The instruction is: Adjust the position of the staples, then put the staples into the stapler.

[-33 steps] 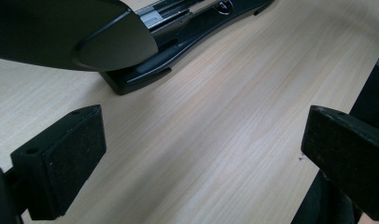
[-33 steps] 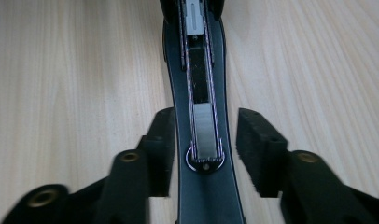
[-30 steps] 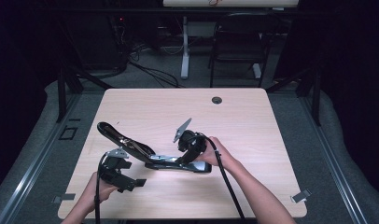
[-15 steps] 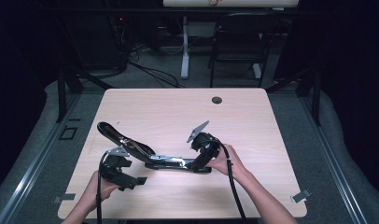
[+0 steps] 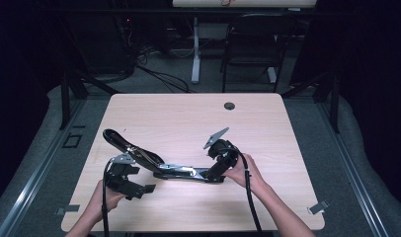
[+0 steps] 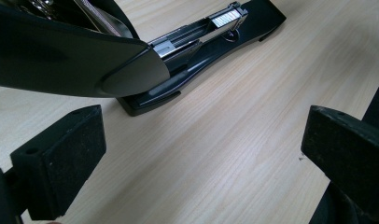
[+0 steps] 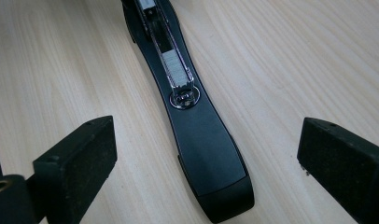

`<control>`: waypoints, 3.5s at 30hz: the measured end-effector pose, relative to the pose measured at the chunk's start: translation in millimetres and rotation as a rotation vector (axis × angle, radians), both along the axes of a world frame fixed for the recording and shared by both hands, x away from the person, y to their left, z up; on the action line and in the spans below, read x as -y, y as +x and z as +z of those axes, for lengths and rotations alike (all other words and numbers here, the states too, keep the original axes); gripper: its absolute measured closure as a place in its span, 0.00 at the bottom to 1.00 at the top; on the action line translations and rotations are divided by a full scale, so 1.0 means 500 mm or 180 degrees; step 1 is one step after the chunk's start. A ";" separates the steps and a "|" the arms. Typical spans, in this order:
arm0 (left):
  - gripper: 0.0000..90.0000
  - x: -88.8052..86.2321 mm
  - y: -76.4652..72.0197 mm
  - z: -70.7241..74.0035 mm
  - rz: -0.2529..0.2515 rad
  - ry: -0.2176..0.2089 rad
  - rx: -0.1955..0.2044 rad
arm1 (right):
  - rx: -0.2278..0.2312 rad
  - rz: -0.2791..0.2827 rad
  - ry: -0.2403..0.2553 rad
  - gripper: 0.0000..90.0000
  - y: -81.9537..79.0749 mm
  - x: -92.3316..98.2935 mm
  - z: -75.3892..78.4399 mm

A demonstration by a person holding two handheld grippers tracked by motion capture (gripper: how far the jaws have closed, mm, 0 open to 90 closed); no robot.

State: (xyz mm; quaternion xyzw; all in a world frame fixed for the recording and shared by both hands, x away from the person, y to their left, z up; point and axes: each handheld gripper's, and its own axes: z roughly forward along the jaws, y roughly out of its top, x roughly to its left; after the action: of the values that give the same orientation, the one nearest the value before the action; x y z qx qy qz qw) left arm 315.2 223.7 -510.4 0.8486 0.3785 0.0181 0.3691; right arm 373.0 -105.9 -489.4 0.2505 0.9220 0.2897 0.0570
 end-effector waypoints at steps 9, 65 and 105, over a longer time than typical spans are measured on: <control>0.03 -0.008 -0.019 0.032 0.0104 0.0081 0.0268 | 0.0057 -0.0064 -0.0018 0.10 -0.001 0.003 0.004; 1.00 -0.112 0.016 0.045 0.1454 -0.0391 0.0931 | 0.0641 -0.0126 0.0226 1.00 -0.002 -0.073 0.050; 1.00 -0.059 0.029 0.045 0.1302 -0.0403 0.1163 | 0.0705 -0.0025 0.0274 1.00 0.002 -0.111 0.074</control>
State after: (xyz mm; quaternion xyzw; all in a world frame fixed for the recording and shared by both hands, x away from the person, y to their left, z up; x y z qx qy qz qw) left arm 329.6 253.3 -487.9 0.7125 0.4695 0.2213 0.4722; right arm 374.2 -50.3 -452.6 0.2228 0.8958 0.3547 0.1489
